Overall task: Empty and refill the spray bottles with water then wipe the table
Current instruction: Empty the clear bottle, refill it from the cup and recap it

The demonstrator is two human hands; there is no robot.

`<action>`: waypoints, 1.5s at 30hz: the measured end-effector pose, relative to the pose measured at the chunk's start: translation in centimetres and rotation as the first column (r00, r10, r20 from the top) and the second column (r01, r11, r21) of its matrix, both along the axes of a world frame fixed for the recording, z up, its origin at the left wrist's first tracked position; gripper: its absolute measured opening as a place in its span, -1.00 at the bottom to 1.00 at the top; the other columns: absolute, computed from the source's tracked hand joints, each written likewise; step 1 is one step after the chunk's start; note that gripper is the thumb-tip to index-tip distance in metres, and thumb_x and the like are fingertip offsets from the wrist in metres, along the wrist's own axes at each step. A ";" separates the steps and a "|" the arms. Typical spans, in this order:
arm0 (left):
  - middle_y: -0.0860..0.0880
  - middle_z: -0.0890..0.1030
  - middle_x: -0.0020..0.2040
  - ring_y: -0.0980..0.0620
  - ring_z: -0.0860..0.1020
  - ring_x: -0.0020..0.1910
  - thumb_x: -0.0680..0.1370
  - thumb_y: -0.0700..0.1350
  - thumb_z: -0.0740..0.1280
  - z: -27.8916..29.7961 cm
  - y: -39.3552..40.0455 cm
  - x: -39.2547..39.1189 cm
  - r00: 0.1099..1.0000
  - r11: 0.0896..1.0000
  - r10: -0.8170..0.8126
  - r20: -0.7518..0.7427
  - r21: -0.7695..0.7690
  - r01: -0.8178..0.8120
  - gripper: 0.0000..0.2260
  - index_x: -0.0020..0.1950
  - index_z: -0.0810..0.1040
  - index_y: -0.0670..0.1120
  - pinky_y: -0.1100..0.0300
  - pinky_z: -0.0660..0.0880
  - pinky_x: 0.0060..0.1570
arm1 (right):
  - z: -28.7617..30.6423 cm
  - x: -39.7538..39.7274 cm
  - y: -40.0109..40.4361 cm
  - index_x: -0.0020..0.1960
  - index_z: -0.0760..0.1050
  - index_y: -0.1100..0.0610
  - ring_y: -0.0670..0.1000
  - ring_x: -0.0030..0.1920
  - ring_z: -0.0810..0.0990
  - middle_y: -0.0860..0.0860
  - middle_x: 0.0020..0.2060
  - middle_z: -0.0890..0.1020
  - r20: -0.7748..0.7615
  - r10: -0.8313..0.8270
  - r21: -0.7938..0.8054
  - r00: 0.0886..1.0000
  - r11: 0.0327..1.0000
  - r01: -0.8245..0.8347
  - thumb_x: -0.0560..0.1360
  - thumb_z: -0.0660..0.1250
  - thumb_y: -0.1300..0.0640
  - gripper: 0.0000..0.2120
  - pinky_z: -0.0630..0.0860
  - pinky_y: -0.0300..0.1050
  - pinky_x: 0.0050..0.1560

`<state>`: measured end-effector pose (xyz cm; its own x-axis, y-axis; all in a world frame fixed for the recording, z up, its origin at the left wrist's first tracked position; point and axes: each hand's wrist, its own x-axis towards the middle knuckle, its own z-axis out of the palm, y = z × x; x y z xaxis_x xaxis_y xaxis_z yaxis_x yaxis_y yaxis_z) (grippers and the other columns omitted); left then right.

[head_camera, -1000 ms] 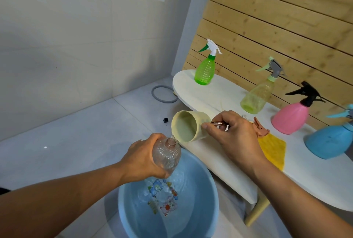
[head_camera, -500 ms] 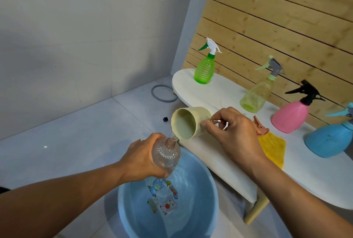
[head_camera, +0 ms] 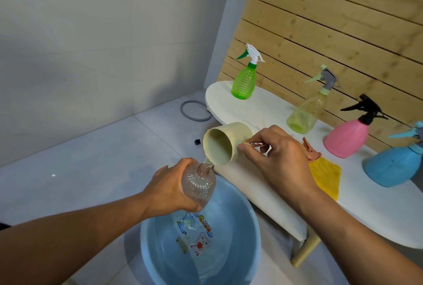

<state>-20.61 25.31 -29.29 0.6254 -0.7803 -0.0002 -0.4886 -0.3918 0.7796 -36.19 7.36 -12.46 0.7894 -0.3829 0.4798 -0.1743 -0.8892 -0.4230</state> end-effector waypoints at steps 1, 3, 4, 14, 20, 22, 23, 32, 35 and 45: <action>0.25 0.56 0.15 0.05 0.54 0.17 0.05 0.32 0.67 0.0 0.0 0.0 1.000 1.000 0.000 0.000 -0.002 0.000 -0.03 0.36 0.27 0.38 0.00 0.58 0.18 | 0.0 0.0 0.0 -0.16 0.64 0.12 -0.08 -0.24 0.51 -0.06 -0.26 0.54 0.002 0.005 -0.004 1.000 1.000 -0.005 0.47 0.54 0.06 -0.85 0.38 -0.19 -0.23; 0.26 0.56 0.15 0.05 0.55 0.16 0.05 0.33 0.68 0.1 0.0 0.1 1.000 1.000 0.001 0.002 -0.005 -0.001 -0.03 0.36 0.27 0.39 0.01 0.58 0.17 | 0.1 -0.1 0.1 -0.14 0.65 0.13 -0.04 -0.24 0.52 -0.03 -0.26 0.55 0.006 0.016 -0.022 1.000 1.000 -0.016 0.47 0.54 0.06 -0.85 0.41 -0.14 -0.22; 0.27 0.55 0.15 0.05 0.54 0.16 0.05 0.33 0.68 0.1 0.0 0.1 1.000 1.000 0.000 0.003 -0.006 0.000 -0.03 0.36 0.27 0.39 0.02 0.58 0.17 | 0.1 -0.1 0.2 -0.13 0.66 0.14 -0.02 -0.24 0.52 -0.02 -0.25 0.56 0.008 0.020 -0.031 1.000 0.999 -0.019 0.47 0.54 0.07 -0.85 0.42 -0.12 -0.22; 0.29 0.54 0.14 0.08 0.54 0.16 0.05 0.33 0.68 0.1 0.0 0.1 1.000 1.000 0.001 0.001 -0.019 0.000 -0.03 0.35 0.27 0.40 0.04 0.58 0.16 | -0.1 -0.3 0.5 -0.10 0.68 0.13 0.01 -0.21 0.53 0.00 -0.23 0.57 0.027 0.052 -0.114 0.998 0.992 -0.048 0.48 0.54 0.07 -0.87 0.48 -0.02 -0.20; 0.29 0.54 0.15 0.10 0.54 0.17 0.06 0.31 0.67 0.2 -0.1 0.2 1.000 0.999 0.011 -0.002 -0.030 -0.011 -0.04 0.37 0.27 0.39 0.07 0.59 0.15 | -0.4 -0.4 0.4 -0.09 0.67 0.11 0.05 -0.18 0.56 0.00 -0.22 0.57 0.027 0.097 -0.231 0.995 0.969 -0.088 0.49 0.52 0.04 -0.86 0.48 -0.06 -0.22; 0.29 0.54 0.15 0.10 0.54 0.17 0.07 0.30 0.67 0.2 -0.1 0.2 1.000 0.999 0.010 -0.005 -0.032 -0.011 -0.05 0.36 0.27 0.39 0.05 0.59 0.15 | -0.5 -0.5 0.4 -0.09 0.66 0.12 0.06 -0.17 0.55 0.00 -0.22 0.57 0.028 0.122 -0.265 0.992 0.958 -0.111 0.50 0.52 0.04 -0.86 0.48 -0.06 -0.21; 0.29 0.54 0.15 0.09 0.54 0.17 0.07 0.30 0.67 0.3 -0.1 0.1 1.000 0.999 0.009 -0.006 -0.032 -0.009 -0.05 0.36 0.27 0.39 0.05 0.59 0.16 | -0.6 -0.5 0.4 -0.09 0.65 0.12 0.08 -0.17 0.55 0.00 -0.22 0.57 0.029 0.133 -0.281 0.991 0.952 -0.119 0.50 0.52 0.04 -0.85 0.49 -0.04 -0.21; 0.27 0.55 0.16 0.07 0.55 0.18 0.06 0.31 0.67 0.3 -0.1 0.0 1.000 0.999 0.004 -0.014 -0.034 -0.004 -0.05 0.35 0.27 0.40 0.02 0.59 0.17 | -1.0 -0.5 0.5 -0.07 0.65 0.13 0.12 -0.17 0.55 0.01 -0.17 0.59 0.026 0.195 -0.424 0.980 0.891 -0.166 0.55 0.49 0.03 -0.84 0.53 0.08 -0.25; 0.28 0.55 0.16 0.08 0.55 0.18 0.07 0.28 0.68 0.4 -0.1 0.0 1.000 0.999 0.000 -0.025 -0.043 -0.001 -0.05 0.35 0.27 0.40 0.03 0.58 0.18 | -1.3 -0.4 0.4 -0.06 0.66 0.12 0.11 -0.18 0.55 0.00 -0.17 0.59 0.019 0.199 -0.480 0.980 0.862 -0.166 0.56 0.47 0.01 -0.83 0.52 0.07 -0.30; 0.15 0.57 0.21 0.08 0.60 0.15 0.15 0.10 0.70 0.1 0.1 -0.1 0.995 0.998 -0.025 -0.101 -0.055 0.019 -0.09 0.38 0.28 0.29 -0.01 0.60 0.17 | -7.0 2.4 -3.1 -0.24 0.55 0.03 -0.14 -0.35 0.51 -0.14 -0.36 0.61 -0.143 -0.207 0.427 0.968 0.869 0.249 0.44 0.49 -0.20 -0.69 0.41 -0.12 -0.32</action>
